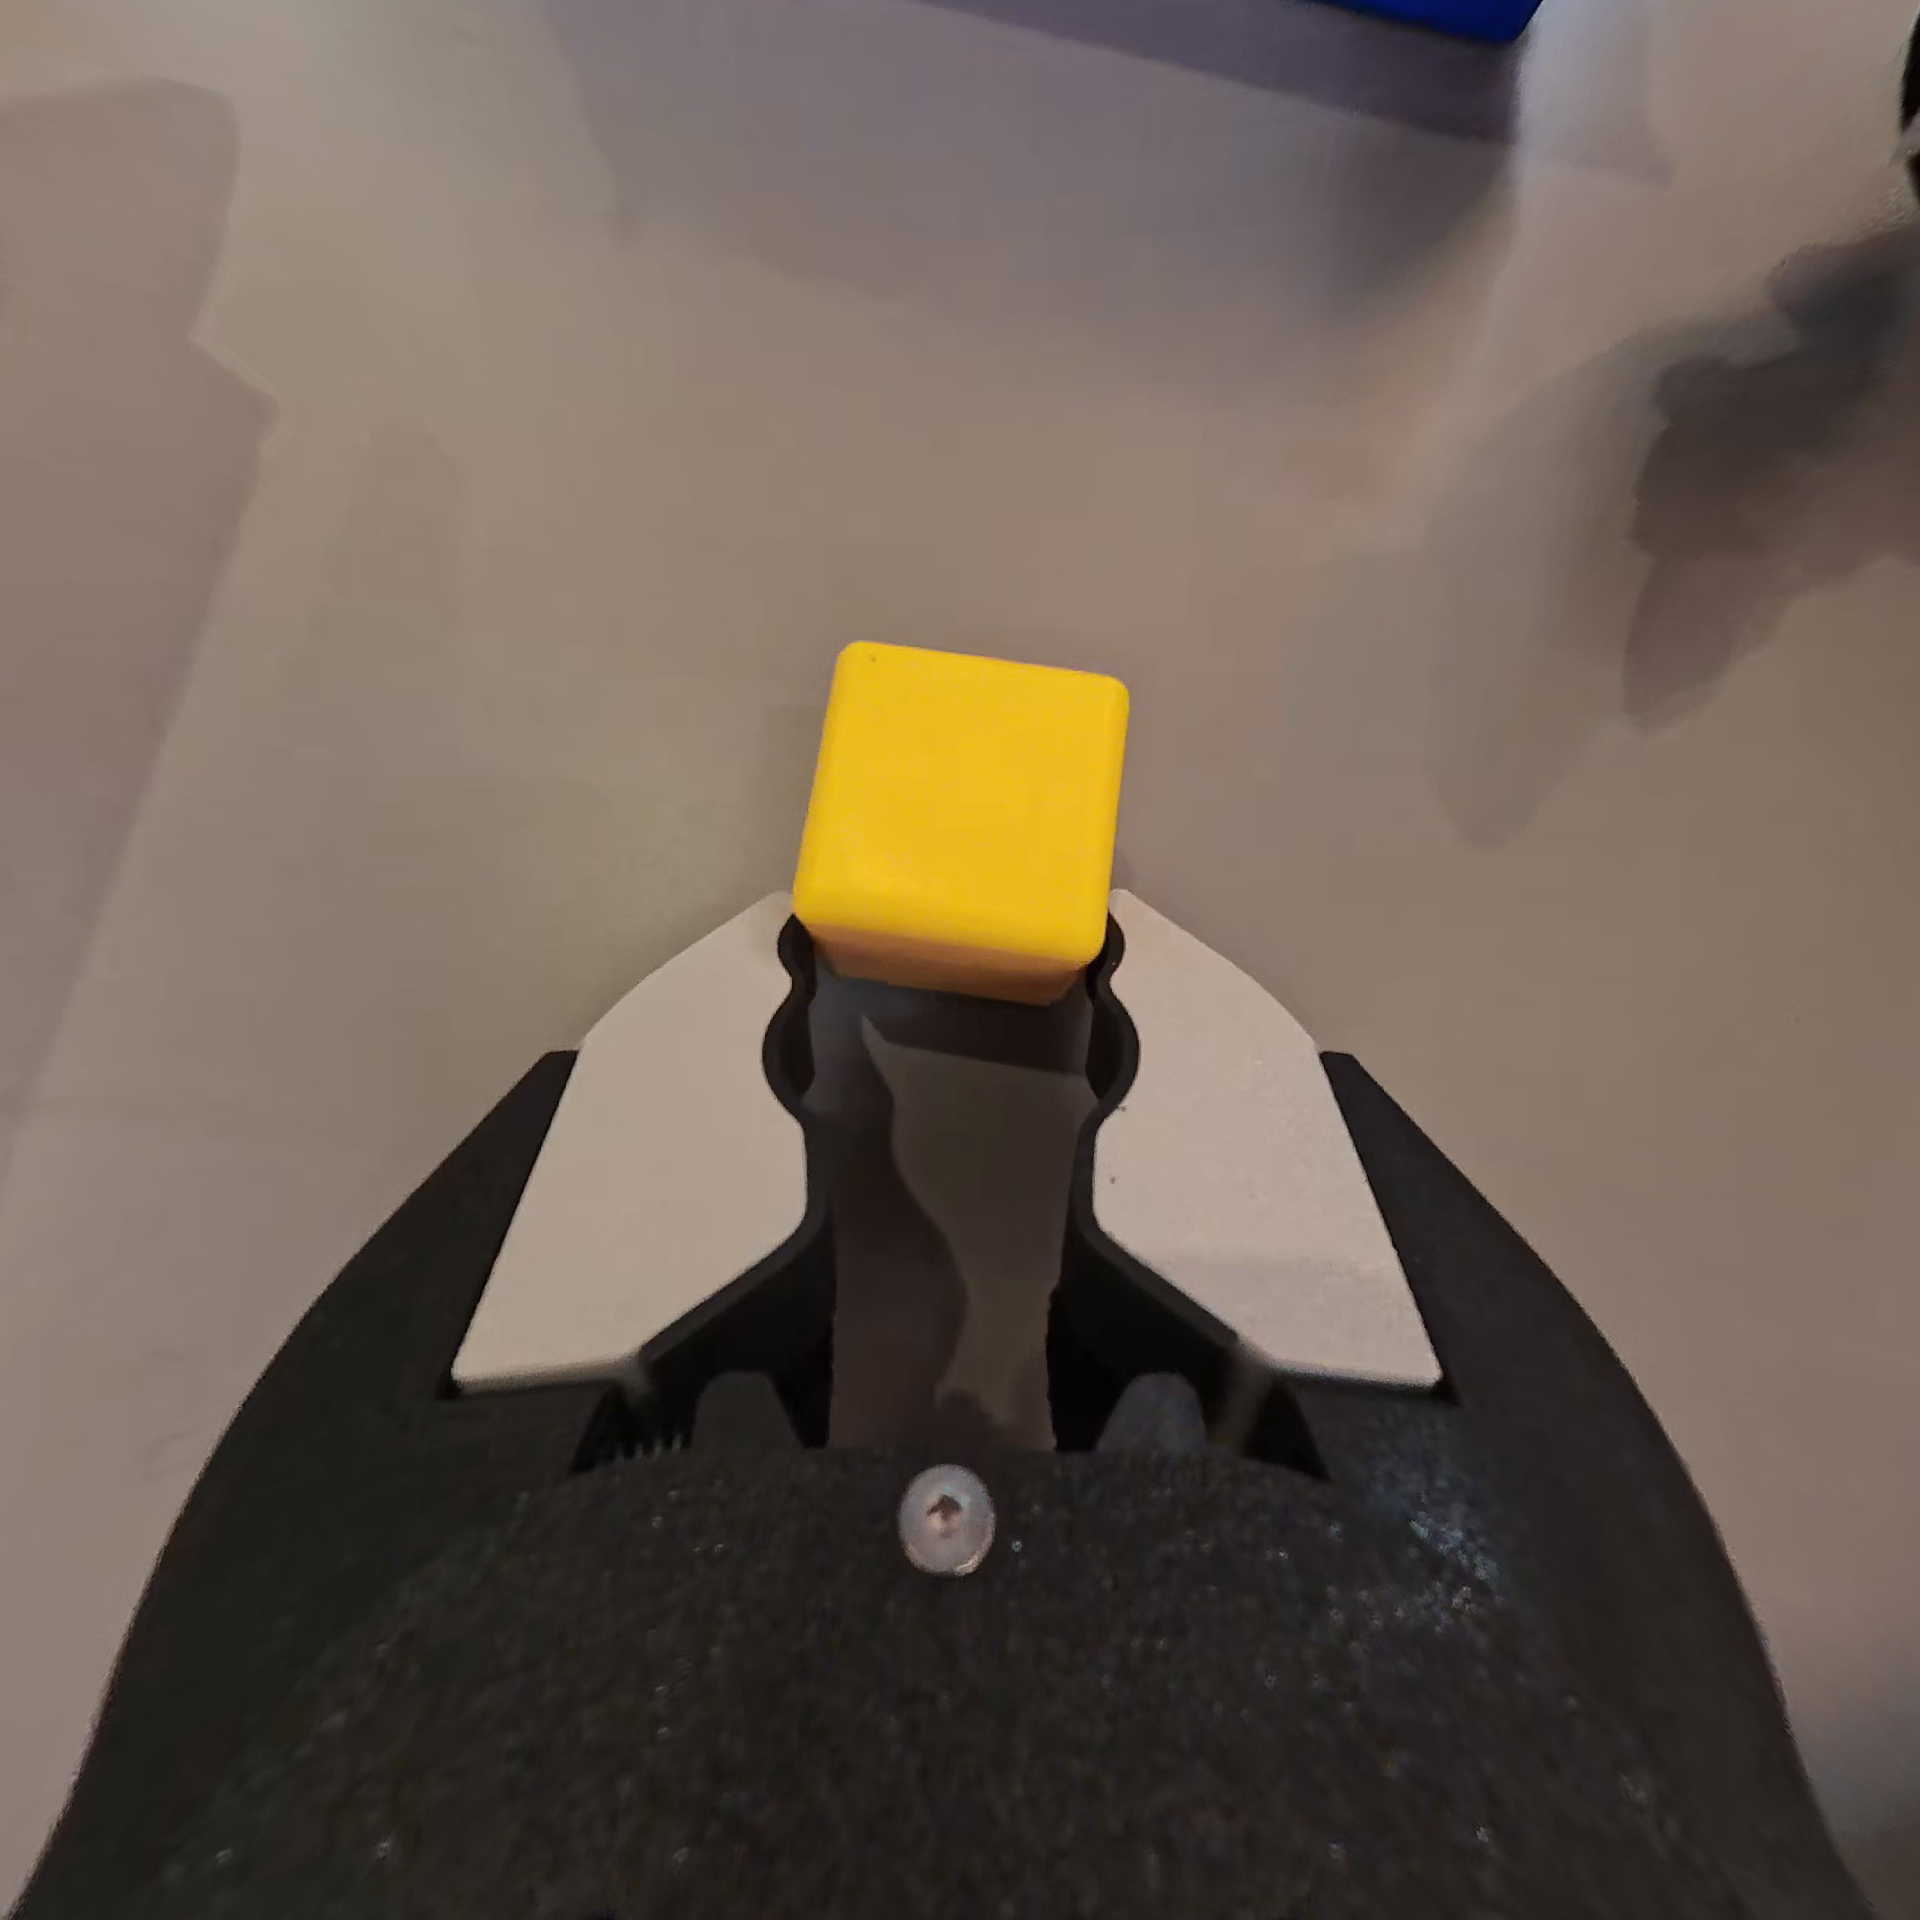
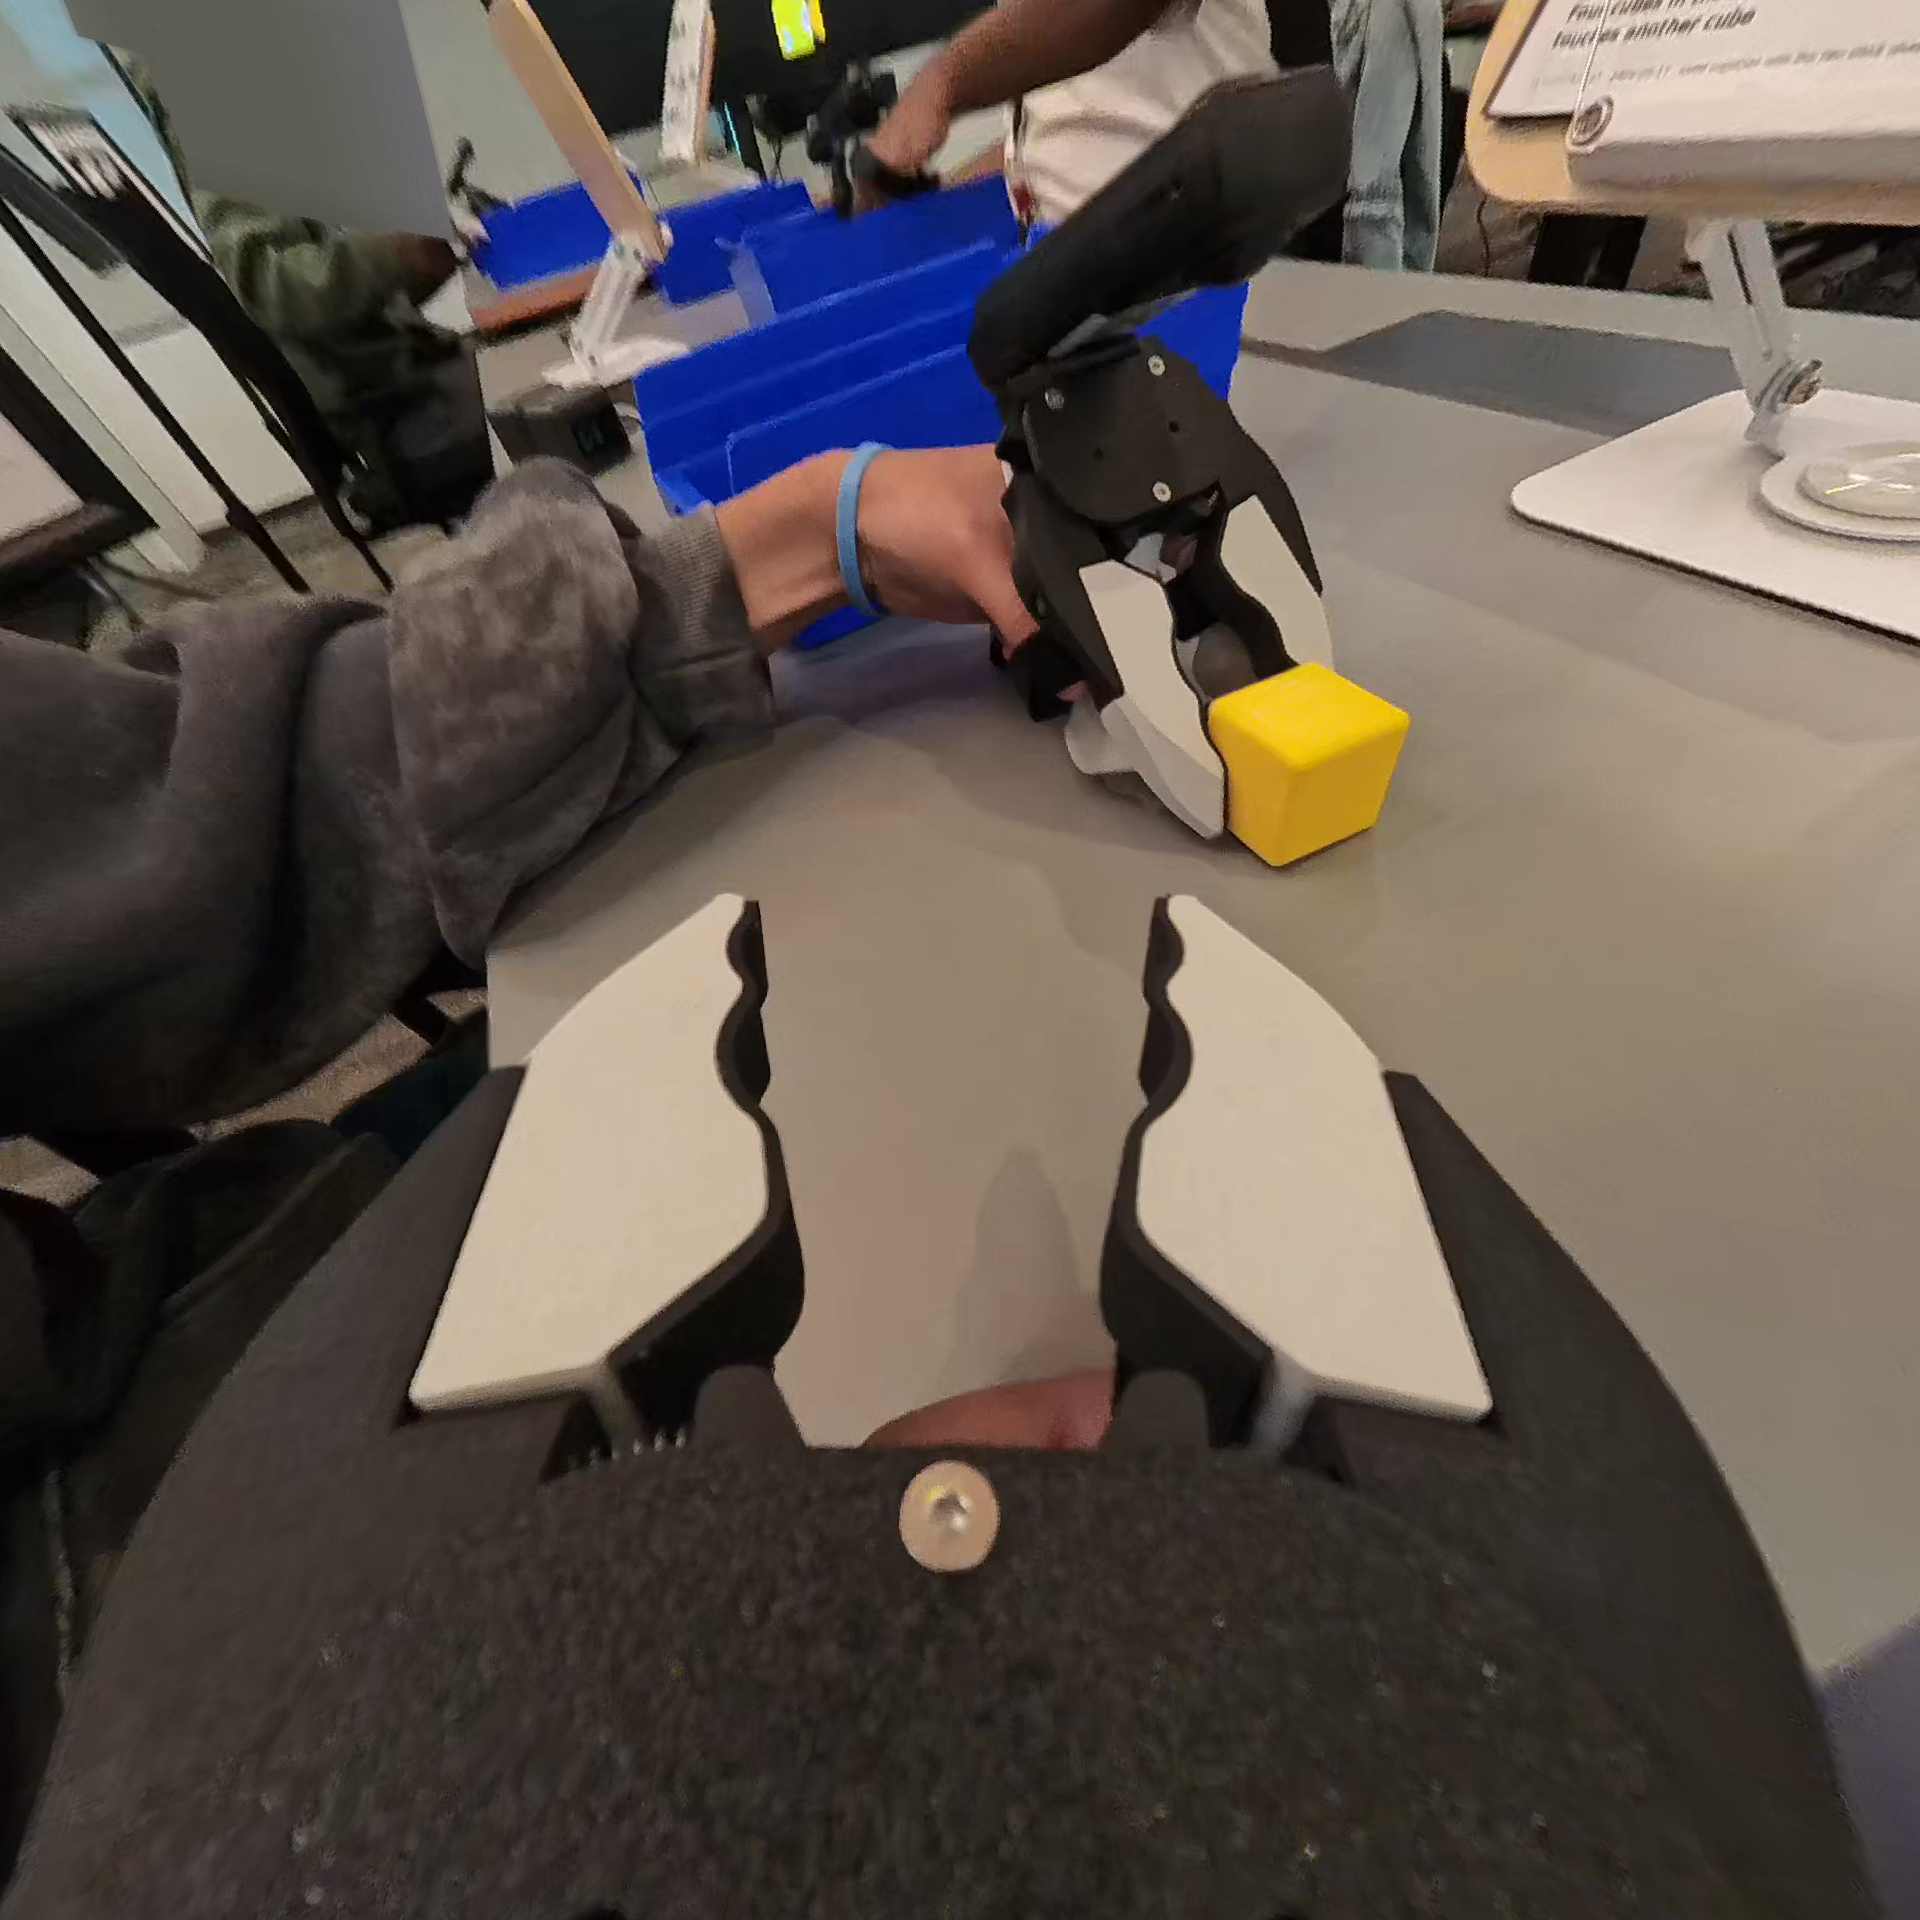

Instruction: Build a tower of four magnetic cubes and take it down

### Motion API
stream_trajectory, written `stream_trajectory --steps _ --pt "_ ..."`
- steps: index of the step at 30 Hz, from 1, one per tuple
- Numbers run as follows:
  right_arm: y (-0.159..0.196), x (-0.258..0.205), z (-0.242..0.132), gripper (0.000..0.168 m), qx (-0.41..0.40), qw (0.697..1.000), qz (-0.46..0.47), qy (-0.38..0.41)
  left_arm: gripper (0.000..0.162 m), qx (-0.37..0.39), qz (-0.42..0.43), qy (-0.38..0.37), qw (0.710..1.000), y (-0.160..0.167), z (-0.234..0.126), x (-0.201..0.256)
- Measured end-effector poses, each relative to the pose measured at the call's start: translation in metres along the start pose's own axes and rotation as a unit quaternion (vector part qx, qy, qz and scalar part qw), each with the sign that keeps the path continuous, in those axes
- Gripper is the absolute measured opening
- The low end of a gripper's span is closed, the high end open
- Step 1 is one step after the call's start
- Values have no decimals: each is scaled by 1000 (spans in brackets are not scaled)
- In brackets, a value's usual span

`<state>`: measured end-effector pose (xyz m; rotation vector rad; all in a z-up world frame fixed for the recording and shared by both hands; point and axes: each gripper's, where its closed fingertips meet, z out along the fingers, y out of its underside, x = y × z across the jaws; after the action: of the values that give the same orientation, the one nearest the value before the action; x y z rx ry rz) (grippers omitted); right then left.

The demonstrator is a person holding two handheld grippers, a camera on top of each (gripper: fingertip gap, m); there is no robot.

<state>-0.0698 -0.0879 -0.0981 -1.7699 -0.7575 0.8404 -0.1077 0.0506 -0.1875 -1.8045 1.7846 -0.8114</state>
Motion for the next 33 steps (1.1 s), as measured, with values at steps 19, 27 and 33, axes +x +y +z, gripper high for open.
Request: stream_trajectory --steps 19,27,33 --pt "14 105 119 60 -512 828 -228 -15 55 508 -229 -200 806 -57 -216 -101" --pt "23 113 132 50 -504 828 -244 -11 53 491 -216 -189 823 -63 -207 -96" --pt "-40 106 77 50 -466 839 -279 46 53 497 -228 -157 823 -65 -202 -94"
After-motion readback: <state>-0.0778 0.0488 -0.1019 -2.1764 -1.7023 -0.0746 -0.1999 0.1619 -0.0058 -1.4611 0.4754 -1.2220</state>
